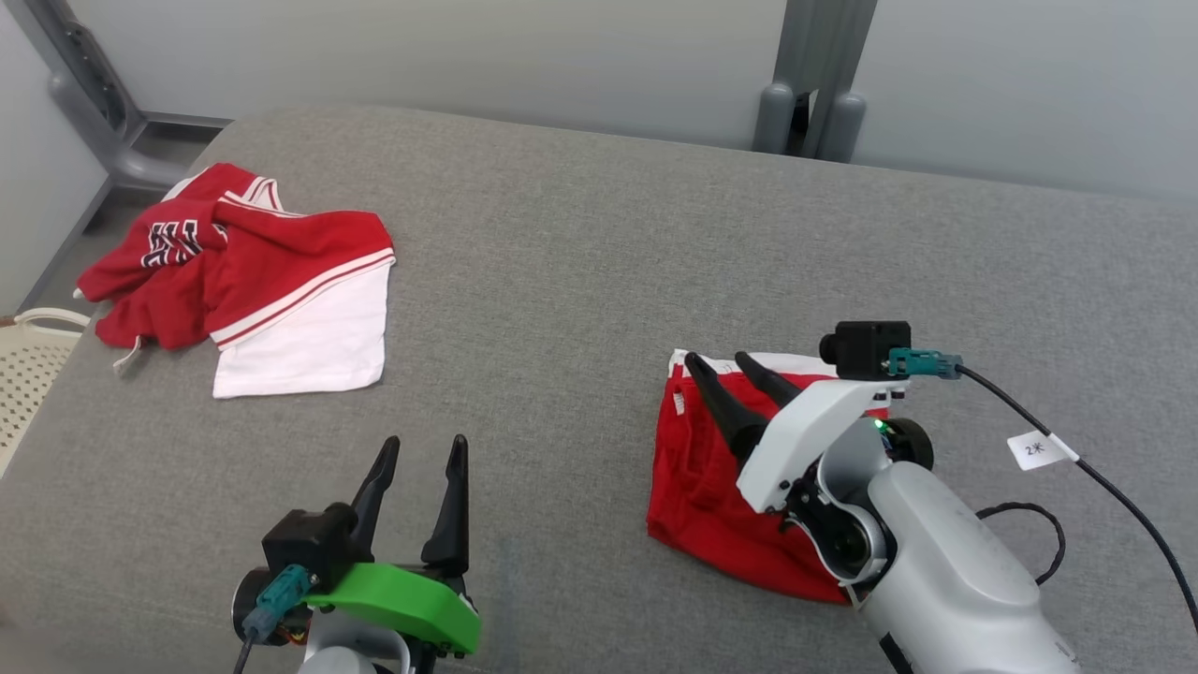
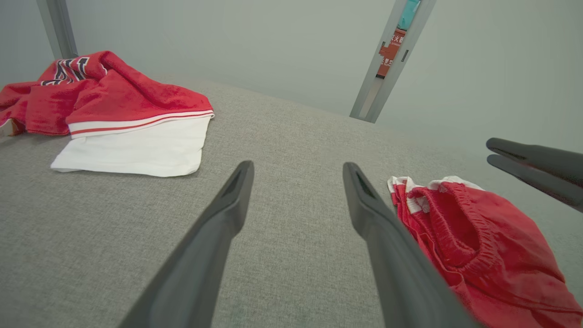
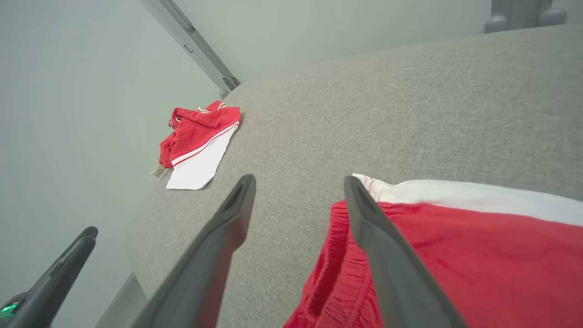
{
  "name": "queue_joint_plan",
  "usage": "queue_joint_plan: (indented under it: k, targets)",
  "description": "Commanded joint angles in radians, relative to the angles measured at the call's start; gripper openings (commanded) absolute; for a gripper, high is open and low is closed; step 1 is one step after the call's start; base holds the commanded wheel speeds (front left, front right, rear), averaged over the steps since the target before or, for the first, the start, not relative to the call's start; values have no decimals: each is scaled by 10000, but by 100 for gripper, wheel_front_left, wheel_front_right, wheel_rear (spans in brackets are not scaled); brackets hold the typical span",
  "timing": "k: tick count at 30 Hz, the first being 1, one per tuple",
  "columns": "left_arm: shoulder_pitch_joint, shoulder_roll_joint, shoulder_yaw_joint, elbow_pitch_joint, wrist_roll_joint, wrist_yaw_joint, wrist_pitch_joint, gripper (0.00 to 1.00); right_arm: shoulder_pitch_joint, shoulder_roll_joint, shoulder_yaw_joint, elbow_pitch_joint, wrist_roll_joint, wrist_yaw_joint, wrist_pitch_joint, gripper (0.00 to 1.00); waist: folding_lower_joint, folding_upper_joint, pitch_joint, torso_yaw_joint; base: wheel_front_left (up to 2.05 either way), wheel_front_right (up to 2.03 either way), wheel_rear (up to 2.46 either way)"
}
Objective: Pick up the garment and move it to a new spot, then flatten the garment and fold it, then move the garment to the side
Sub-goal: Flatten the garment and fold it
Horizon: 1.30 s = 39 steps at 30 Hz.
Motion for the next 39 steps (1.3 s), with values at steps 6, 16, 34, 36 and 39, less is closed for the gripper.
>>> queue_joint_plan:
  k: [6,16,34,36,39]
  targets:
    - [-253,-92,90,-104,183,36,-4,100,129,-43,-1191,-275,-2617,0,-1116,100,0,0,-259,-672,0,0,0]
    - [-30,-107,439,-179,281,213,-4,100,2072,-70,-3181,-1893,-5468,-2,-1856,100,0,0,-716,-1432,0,0,0]
    - [869,-29,1069,-359,493,208,-3,100,4509,-35,-4246,-2991,-5046,-2,-2762,100,0,0,-1089,-1645,0,0,0]
    - [916,-45,1142,-376,485,225,-3,100,4544,-35,-4220,-2935,-4967,-2,-2821,100,0,0,-1094,-1649,0,0,0]
    - [942,-46,1198,-365,507,191,-4,100,4499,-38,-4163,-2867,-4897,-2,-2886,100,0,0,-1082,-1647,0,0,0]
